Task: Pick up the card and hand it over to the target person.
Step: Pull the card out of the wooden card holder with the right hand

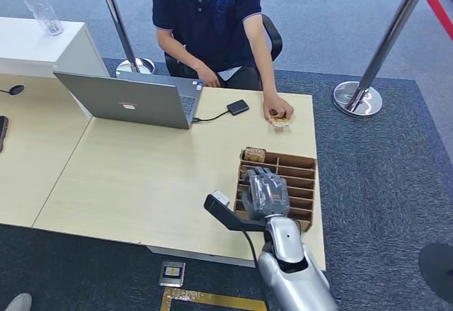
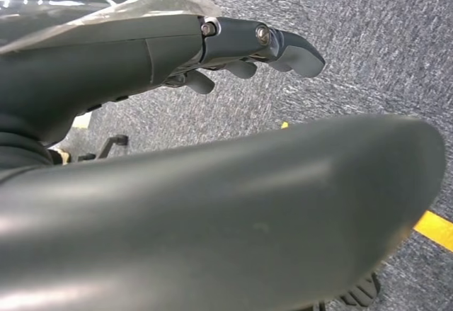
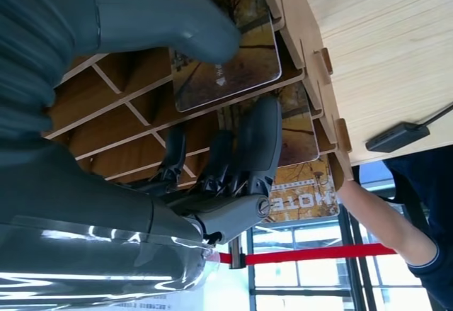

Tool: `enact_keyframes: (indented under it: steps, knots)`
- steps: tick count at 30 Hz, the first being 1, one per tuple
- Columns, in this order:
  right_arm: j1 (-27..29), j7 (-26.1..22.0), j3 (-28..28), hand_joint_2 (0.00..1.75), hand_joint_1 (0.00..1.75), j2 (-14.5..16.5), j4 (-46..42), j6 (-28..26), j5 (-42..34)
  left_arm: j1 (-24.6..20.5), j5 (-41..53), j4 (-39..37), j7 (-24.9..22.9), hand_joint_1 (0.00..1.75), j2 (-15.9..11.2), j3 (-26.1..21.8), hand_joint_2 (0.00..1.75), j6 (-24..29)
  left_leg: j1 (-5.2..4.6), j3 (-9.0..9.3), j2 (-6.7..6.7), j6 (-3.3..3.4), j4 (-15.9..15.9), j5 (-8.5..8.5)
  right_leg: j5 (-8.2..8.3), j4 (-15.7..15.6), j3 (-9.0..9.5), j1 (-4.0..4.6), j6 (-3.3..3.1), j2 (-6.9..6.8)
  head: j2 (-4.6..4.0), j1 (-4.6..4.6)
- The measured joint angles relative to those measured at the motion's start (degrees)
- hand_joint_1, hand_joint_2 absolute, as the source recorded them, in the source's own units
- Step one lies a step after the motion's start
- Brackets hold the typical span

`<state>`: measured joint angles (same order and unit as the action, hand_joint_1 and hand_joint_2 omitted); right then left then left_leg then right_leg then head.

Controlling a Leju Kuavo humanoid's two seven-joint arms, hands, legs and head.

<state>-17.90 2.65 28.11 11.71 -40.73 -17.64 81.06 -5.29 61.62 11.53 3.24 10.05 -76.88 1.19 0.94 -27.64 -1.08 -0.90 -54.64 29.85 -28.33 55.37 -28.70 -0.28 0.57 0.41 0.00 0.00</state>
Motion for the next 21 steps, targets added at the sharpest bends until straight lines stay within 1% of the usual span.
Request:
enact_keyframes:
  steps: [8,12,13,14,15,17,18,19,21]
  knots:
    - [2.5,0.5,-1.0,1.75,0.91,-1.2,-3.2,0.6,0.6,0.0,-0.1,0.0,-0.1,0.00,0.1,-0.1,0.00,0.0,0.00,-0.02,-0.04,0.02,0.0,-0.02,0.01,0.0,0.00,0.00,0.01,-0.06,0.00,0.00]
    - [3.0,0.5,-1.0,1.75,1.01,-1.3,-3.3,0.6,0.7,-0.1,0.0,0.0,-0.1,0.00,0.0,-0.1,0.00,-0.1,-0.01,-0.01,-0.06,0.03,0.0,-0.03,0.01,0.0,0.02,0.00,0.01,-0.09,0.00,0.00]
    - [3.0,0.5,-0.9,1.75,1.06,-1.2,-3.2,0.6,0.7,-0.1,0.0,0.0,-0.1,0.00,0.0,0.0,0.00,-0.2,0.00,0.00,-0.06,0.02,0.0,-0.02,0.00,0.0,0.03,0.00,0.01,-0.08,0.00,0.00]
    - [3.0,0.3,-0.8,1.75,1.15,-1.1,-3.1,0.6,0.7,-0.1,0.0,0.0,-0.1,0.00,0.0,0.0,0.00,-0.2,-0.01,-0.01,-0.05,0.02,0.0,-0.03,0.01,0.0,0.02,0.00,0.01,-0.08,0.00,0.00]
    - [3.0,0.1,-0.8,1.75,1.26,-0.9,-3.0,0.6,0.8,-0.1,0.1,0.0,0.0,0.00,-0.1,0.0,0.00,-0.3,-0.01,-0.01,-0.03,0.02,0.0,-0.03,0.02,0.0,0.01,0.00,0.01,-0.07,0.00,0.00]
    - [3.0,-0.5,-0.6,1.75,1.58,-0.7,-3.2,0.3,0.9,0.0,0.1,0.0,0.1,0.00,-0.1,0.1,0.00,-0.3,-0.01,-0.03,-0.01,0.03,0.0,-0.04,0.03,0.0,-0.01,-0.01,0.00,-0.06,0.00,0.00]
    - [3.1,-0.7,-0.6,1.75,1.68,-0.6,-3.5,0.1,1.0,0.0,0.1,0.0,0.1,0.00,-0.1,0.1,0.00,-0.3,-0.01,-0.01,-0.01,0.02,0.0,-0.04,0.03,0.0,0.00,0.00,0.00,-0.05,0.00,0.00]
    - [3.3,-0.8,-0.5,1.75,1.74,-0.6,-3.9,-0.1,1.0,0.0,0.1,0.0,0.2,0.00,-0.1,0.1,0.00,-0.3,-0.01,-0.01,-0.01,0.02,0.0,-0.04,0.03,0.0,0.00,0.00,0.00,-0.05,0.00,0.00]
    - [3.7,-1.1,-0.5,1.75,1.75,-0.8,-5.3,-0.3,1.2,0.0,0.1,0.0,0.3,0.00,0.0,0.1,0.00,-0.3,0.00,0.02,-0.02,0.00,0.0,-0.01,0.01,0.0,0.02,0.00,0.00,-0.03,0.00,0.00]
